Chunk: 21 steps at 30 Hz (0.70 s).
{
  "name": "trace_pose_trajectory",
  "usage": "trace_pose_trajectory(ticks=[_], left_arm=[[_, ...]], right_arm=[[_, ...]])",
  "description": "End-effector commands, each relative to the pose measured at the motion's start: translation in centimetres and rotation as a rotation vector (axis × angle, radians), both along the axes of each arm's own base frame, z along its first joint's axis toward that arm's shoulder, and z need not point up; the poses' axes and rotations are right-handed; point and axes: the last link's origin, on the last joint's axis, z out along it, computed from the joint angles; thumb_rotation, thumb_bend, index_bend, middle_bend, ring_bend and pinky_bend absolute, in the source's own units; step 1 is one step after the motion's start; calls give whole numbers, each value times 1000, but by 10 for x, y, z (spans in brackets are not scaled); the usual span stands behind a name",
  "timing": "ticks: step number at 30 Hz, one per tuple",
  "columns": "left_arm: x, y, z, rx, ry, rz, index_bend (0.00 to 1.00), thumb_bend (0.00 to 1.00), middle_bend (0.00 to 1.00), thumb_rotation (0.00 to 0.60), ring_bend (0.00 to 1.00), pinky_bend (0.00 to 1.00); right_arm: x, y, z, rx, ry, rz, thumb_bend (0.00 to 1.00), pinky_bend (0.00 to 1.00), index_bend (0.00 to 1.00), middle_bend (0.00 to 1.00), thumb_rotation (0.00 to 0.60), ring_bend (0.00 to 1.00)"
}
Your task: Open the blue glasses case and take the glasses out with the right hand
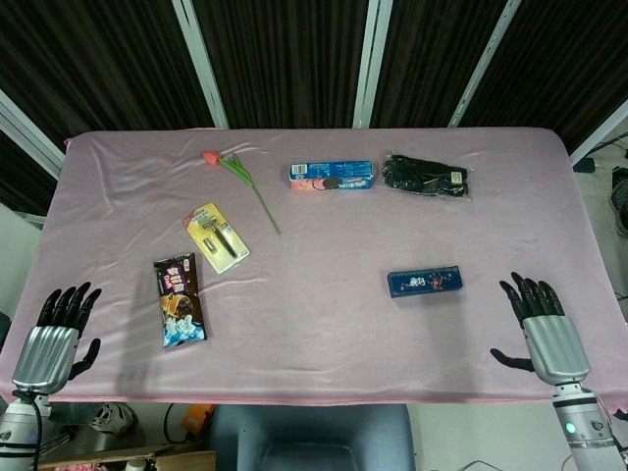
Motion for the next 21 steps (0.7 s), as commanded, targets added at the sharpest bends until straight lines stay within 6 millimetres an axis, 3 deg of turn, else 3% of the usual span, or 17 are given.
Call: trace_pose_trajectory(ticks=[1, 5, 11, 16, 21], left_arm=[[0, 0, -1, -5, 2, -1, 0, 391, 0, 600, 0, 0], [0, 1, -4, -17, 4, 0, 0, 392, 0, 600, 0, 0], [0, 1, -5, -8, 4, 10, 0, 393, 0, 600, 0, 0], [1, 1, -8, -12, 11, 15, 0, 393, 0, 600, 0, 0], [-1, 2, -8, -11, 22, 37, 0, 394, 0, 600, 0, 0]], right_arm=[[-1, -3, 0, 5, 12, 6, 263, 0, 15, 0, 600, 0], [-2, -20, -5, 34, 9, 66, 263, 0, 156, 0, 600, 0], [-13, -70, -25, 92, 102, 130, 263, 0, 319, 0, 600, 0], [-21, -106, -47, 141, 128, 138, 263, 0, 370, 0, 600, 0], [-28, -125, -62, 184, 114, 121, 263, 0, 401, 0, 600, 0]])
